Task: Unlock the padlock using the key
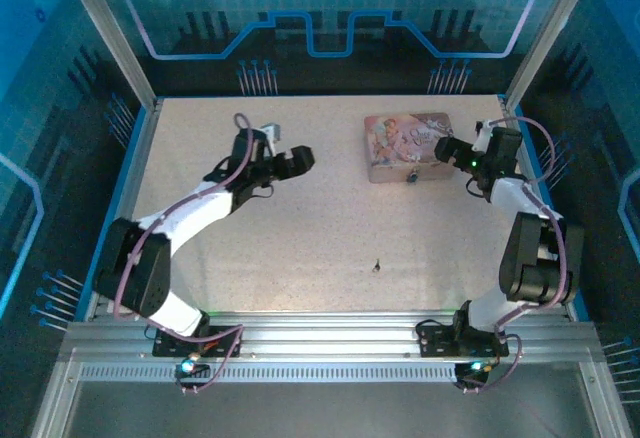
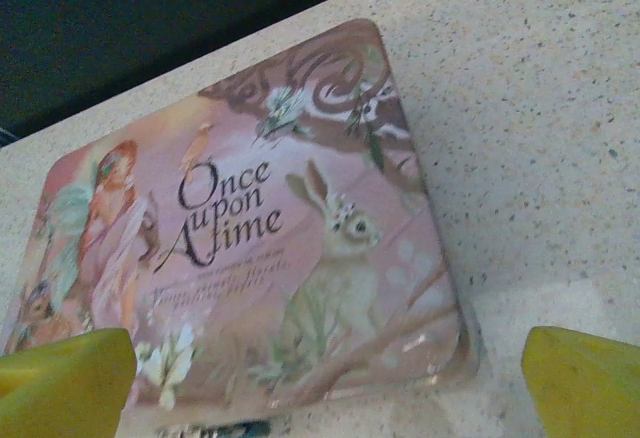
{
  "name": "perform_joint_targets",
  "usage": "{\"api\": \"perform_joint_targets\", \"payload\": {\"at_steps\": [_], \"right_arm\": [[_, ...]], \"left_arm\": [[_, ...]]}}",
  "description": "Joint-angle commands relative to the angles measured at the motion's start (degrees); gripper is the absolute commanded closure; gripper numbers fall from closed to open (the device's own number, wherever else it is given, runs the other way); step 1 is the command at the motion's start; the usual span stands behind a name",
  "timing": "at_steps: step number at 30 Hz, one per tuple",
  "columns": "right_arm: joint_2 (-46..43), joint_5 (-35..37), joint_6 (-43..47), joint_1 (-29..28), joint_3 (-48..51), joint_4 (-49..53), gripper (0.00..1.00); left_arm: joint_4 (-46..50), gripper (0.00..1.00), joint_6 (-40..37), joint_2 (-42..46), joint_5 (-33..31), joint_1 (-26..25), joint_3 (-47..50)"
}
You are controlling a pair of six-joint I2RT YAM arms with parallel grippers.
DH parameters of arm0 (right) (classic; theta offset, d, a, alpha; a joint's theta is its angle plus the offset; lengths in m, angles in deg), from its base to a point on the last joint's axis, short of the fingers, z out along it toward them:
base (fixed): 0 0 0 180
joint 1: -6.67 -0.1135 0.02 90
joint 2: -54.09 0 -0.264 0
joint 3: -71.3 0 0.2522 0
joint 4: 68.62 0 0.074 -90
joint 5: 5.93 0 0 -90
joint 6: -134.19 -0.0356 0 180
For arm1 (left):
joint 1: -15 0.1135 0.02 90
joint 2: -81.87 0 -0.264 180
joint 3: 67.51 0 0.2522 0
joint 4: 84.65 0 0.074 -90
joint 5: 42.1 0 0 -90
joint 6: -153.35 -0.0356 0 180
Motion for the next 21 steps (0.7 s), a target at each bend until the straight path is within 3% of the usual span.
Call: {"api": "perform_joint_targets", "payload": {"at_steps": [1,7,21], "right_arm": [[4.76,-1.48,-1.8,1.36,-4.96,0.96,0.0],[13.52,-6.76,-1.07,1.43,-12.92,4.62,0.0],[22.57,-18.4,1.83,0.83,-19.18,8.16,0.17]], "left_arm": [[-1.1,0.04,2.14,-5.89,3.19,-2.91,-6.09],[-2.17,0.1,3.57,-16.74,5.86,-6.63,-15.57],[-1.63,0.16,6.62,-35.06,11.45,-10.77,-33.72]]}}
